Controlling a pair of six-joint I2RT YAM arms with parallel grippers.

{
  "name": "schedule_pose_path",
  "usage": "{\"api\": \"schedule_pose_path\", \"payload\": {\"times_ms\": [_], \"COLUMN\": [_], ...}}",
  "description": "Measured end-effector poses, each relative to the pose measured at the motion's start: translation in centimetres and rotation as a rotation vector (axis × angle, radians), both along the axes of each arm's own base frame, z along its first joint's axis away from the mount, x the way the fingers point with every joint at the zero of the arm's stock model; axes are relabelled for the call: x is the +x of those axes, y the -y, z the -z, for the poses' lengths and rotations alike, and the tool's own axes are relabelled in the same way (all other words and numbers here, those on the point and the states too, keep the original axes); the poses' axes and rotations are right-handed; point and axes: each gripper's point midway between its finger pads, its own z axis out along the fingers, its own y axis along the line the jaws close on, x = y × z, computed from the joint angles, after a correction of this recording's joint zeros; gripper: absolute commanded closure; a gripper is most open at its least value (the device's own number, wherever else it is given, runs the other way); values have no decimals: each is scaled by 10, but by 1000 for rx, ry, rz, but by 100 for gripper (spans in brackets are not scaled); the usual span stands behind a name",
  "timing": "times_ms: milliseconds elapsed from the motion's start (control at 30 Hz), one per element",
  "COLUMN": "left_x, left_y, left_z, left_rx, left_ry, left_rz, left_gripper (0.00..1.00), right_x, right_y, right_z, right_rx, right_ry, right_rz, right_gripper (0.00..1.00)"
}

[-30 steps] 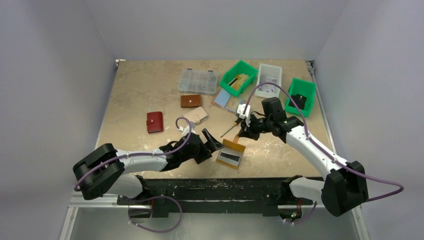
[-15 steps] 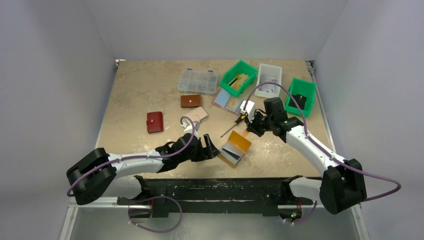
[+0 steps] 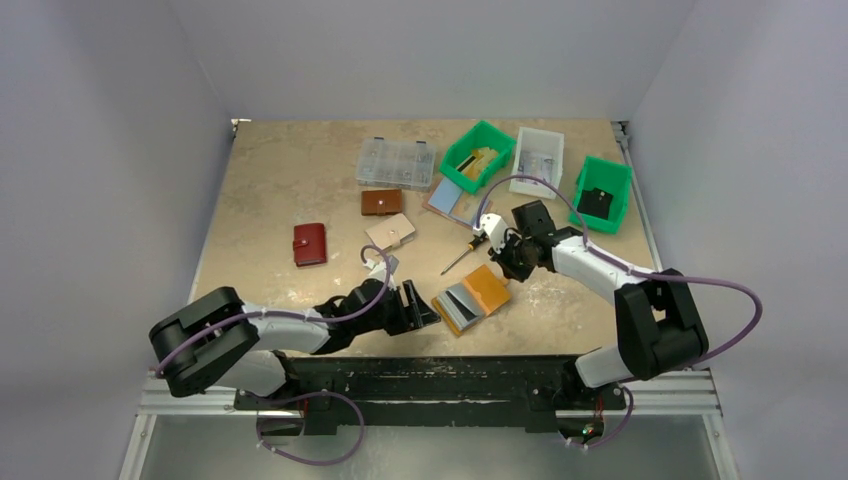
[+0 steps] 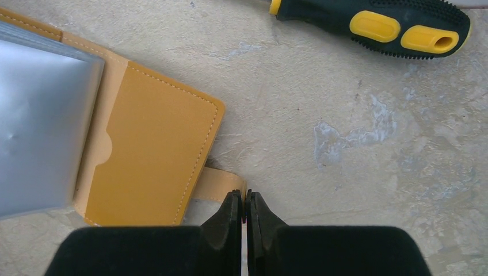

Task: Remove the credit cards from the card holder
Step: Open the card holder at the center of the board.

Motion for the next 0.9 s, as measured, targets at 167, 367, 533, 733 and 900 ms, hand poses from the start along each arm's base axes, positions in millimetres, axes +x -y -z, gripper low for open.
{"api": "schedule_pose_path", "payload": {"times_ms": [167, 367, 533, 733, 900], "left_x": [0, 5, 10, 14, 15], "left_y": [5, 12, 18, 25, 28], "left_z": [3, 7, 9, 15, 20], "left_rx": [-74, -135, -180, -237, -262], "left_ry": [-36, -73, -99, -128, -145], "left_rz": [-36, -82, -114, -140, -151], "left_gripper": [50, 56, 62, 73, 82], "right_x": [1, 1, 1, 1, 0], "right_y": [2, 2, 2, 2, 2], "right_z": [-1, -1, -1, -1, -1], "right_rx": [-9, -9, -10, -10, -10], "right_ry": [5, 3, 3, 2, 1], "right_rz": [6, 6, 6, 6, 6], "right_gripper": [88, 88, 88, 88, 88]}}
